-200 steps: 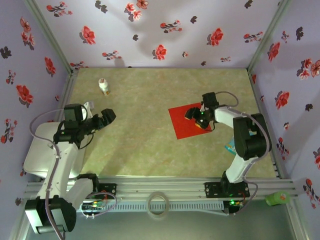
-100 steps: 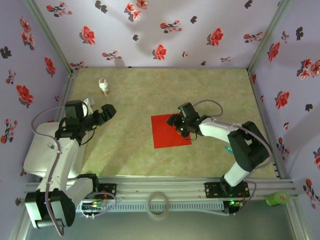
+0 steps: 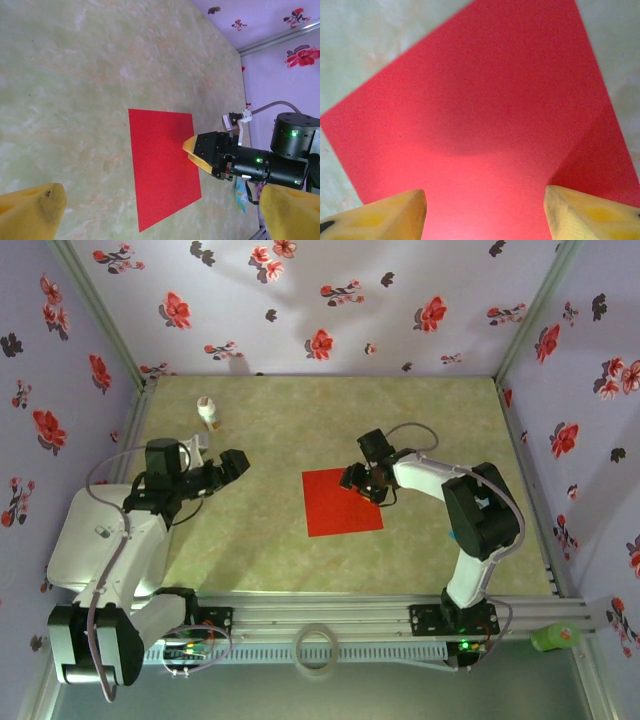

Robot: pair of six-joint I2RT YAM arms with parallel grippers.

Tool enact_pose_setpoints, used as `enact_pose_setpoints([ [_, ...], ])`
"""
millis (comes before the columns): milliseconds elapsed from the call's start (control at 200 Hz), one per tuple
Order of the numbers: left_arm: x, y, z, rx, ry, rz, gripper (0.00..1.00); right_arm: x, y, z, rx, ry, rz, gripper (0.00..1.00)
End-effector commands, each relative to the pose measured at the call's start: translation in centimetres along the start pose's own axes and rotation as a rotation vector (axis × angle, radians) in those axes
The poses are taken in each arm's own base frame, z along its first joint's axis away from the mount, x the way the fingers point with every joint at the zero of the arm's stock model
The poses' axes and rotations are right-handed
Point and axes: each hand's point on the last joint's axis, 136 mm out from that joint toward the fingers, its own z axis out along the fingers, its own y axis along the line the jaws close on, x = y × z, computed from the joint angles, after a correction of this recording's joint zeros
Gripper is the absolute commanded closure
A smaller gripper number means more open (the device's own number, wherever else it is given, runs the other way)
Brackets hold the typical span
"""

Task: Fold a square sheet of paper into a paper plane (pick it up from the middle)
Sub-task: Move the square sheet of paper to the center of the table.

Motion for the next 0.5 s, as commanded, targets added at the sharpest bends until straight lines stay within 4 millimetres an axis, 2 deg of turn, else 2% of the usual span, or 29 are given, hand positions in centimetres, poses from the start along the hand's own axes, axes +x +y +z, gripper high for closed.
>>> enact_pose_setpoints([
  [0, 0.2, -1.0, 0.1, 0.032, 0.022, 0.019, 0.0, 1.1, -0.8, 0.5, 0.013, 0.029, 0.007, 0.36],
  [135, 0.7, -0.9, 0.6, 0.027, 0.04, 0.022, 0.0, 2.0, -1.9, 1.5, 0.03, 0.006, 0.157, 0.38],
  [225, 1.4, -1.0, 1.3, 0.026, 0.073, 0.033, 0.01, 3.0, -0.6, 2.7, -0.046, -0.011, 0.242, 0.4],
  [325, 2.0, -1.2, 2.0, 0.016, 0.116, 0.056, 0.03, 4.0, 0.2, 3.5, -0.045, -0.026, 0.296, 0.4],
  [425, 2.3, -1.0, 2.9, -0.017, 0.151, 0.073, 0.05, 4.4, 2.4, 4.0, -0.098, -0.019, 0.27, 0.4],
  [495, 2.8, -0.7, 3.4, -0.063, 0.185, 0.092, 0.07, 4.6, 3.1, 4.1, -0.093, 0.001, 0.239, 0.4],
])
